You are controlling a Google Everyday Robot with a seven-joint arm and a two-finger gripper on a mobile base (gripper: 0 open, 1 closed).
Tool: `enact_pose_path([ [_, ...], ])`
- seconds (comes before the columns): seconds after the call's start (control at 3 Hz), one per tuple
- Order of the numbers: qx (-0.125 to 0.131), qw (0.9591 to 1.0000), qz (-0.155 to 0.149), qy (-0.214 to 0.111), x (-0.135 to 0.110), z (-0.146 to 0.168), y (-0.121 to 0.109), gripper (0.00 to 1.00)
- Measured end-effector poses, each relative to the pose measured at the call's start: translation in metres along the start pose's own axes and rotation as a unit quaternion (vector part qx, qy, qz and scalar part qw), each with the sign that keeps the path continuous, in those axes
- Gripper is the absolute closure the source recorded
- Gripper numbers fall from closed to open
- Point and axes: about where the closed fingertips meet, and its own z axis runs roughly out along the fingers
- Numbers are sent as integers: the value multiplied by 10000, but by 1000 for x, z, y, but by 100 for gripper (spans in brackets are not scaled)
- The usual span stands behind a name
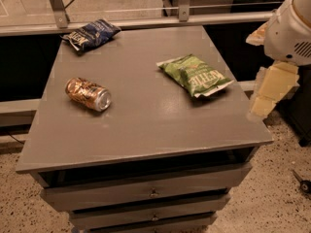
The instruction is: Pick blue chip bag
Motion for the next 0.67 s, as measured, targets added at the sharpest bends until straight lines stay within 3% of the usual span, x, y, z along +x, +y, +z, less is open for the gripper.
enact_pose_path([
  [0.33,139,9985,-82,-524,-43,24,-36,0],
  [0.67,282,9935,-123,-1100,-88,50,-78,0],
])
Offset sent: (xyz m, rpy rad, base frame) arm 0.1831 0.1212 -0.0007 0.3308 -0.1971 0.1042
